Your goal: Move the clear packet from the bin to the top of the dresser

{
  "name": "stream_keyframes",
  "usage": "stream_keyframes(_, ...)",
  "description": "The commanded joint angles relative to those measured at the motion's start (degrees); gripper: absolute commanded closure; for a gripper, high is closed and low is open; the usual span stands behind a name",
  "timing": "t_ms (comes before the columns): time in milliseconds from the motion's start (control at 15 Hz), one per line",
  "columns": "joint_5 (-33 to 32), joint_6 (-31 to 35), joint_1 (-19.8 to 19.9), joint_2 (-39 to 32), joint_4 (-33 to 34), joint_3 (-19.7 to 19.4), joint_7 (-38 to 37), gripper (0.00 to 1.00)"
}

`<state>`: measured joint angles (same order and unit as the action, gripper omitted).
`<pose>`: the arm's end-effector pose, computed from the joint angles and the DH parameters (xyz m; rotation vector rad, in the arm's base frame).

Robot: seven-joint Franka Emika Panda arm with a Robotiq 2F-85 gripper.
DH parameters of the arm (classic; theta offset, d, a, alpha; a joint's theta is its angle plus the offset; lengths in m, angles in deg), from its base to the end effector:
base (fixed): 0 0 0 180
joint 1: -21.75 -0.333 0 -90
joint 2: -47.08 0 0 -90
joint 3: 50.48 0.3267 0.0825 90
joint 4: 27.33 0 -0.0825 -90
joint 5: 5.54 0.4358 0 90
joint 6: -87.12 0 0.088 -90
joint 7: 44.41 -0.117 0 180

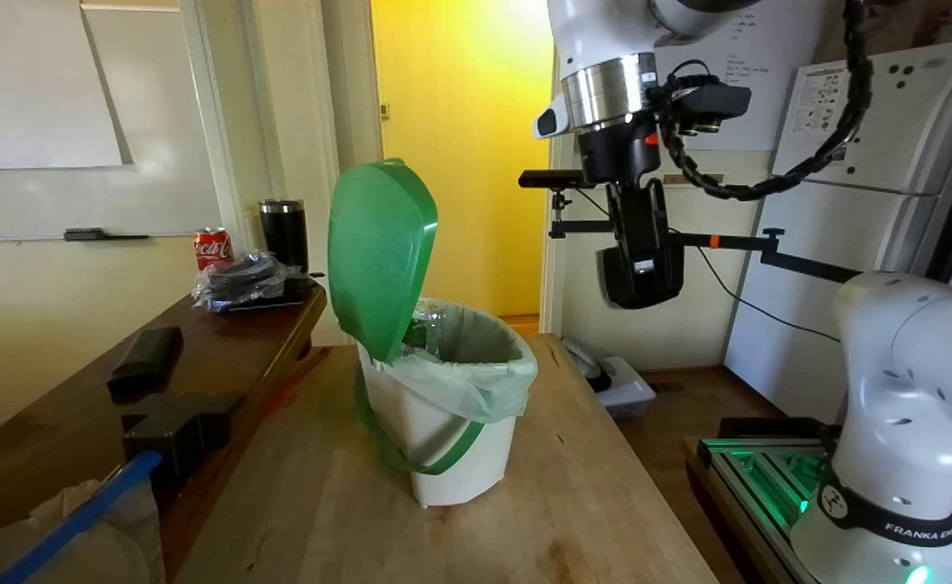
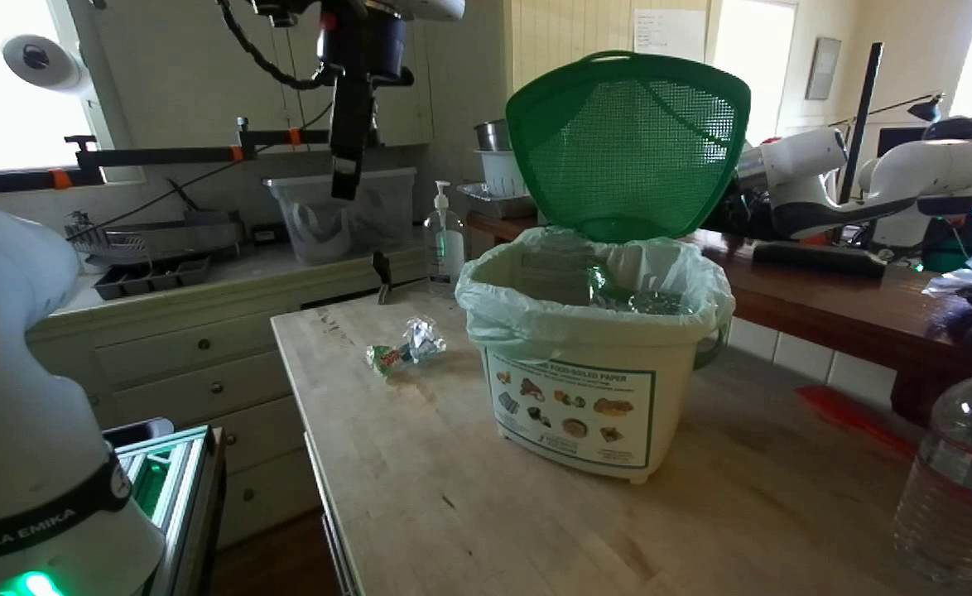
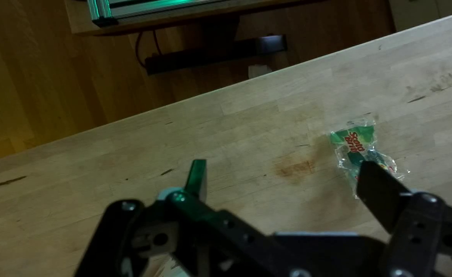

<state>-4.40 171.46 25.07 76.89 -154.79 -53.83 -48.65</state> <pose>0.4081 -0.0483 0.5468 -3.0557 0.2752 0.3578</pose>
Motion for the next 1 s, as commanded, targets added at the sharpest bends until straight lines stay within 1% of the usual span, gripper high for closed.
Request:
stream_keyframes(0, -0.8, 1.3, 0.6, 0.3, -0.3, 0.3, 0.4, 0.0)
stream_keyframes(200, 0.7, 5.2, 0.7, -0.8, 0.7, -1.3, 2.0, 0.0)
stream_keyframes(467, 1.9, 12.5, 0.9, -2.3, 0.5, -3.0, 4.1, 0.0)
stream_keyframes(733, 3.1, 18.9, 1.7, -5.0, 0.9, -3.7, 2.7, 0.0)
stream_keyframes(933, 4.5, 22.1, 2.1, -7.4, 1.7, -4.3, 2.6, 0.0)
